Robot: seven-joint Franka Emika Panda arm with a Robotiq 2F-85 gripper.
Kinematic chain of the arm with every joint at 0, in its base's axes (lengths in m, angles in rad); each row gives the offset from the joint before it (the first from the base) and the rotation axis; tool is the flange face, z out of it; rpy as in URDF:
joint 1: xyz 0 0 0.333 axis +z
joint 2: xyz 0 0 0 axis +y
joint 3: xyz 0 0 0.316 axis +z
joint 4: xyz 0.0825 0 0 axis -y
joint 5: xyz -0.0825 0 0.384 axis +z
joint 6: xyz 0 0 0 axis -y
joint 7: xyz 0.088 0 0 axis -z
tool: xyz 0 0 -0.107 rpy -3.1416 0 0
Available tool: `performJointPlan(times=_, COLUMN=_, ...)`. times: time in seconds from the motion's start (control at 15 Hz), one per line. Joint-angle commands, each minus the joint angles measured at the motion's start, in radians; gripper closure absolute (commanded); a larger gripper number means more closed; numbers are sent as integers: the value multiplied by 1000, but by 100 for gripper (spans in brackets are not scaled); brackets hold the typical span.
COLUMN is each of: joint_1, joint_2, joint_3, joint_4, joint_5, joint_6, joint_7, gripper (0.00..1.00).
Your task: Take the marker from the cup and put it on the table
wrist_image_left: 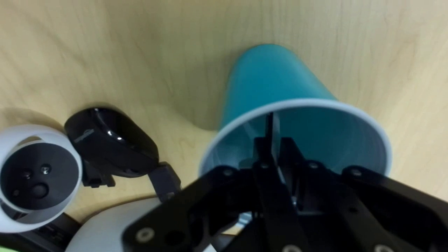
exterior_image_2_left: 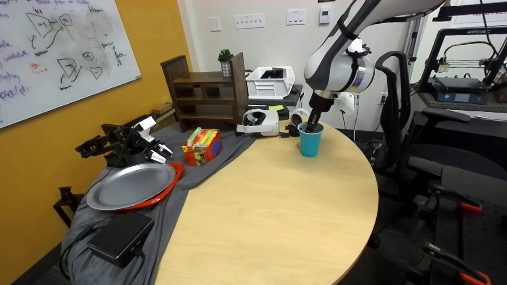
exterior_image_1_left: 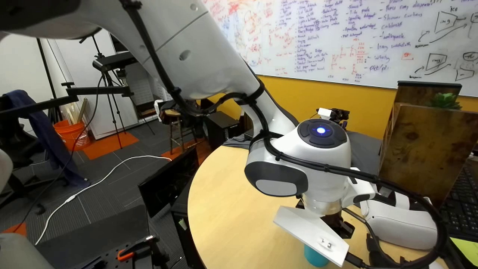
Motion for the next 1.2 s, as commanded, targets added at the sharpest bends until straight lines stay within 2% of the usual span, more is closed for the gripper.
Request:
performJointPlan(times=0.0, joint_1=-21, joint_2=16, joint_3=21, joint_4=21, joint_5=23, joint_6=25, joint_7=-27, gripper=100)
performJointPlan(times=0.07, joint_1=-21, joint_2=16, joint_3=21, joint_4=22, joint_5=22, joint_6=25, joint_7=-27, gripper=97)
performJointPlan(times=0.73, joint_1=-30, joint_2=-37, joint_3=39, joint_4=-33, joint_5=43, joint_6=72, joint_7=-50, gripper=97)
performJointPlan(times=1.13, joint_1=-85, joint_2=-82, joint_3=124, joint_4=-77, joint_5=117, joint_6=165, joint_7=-126, gripper=97)
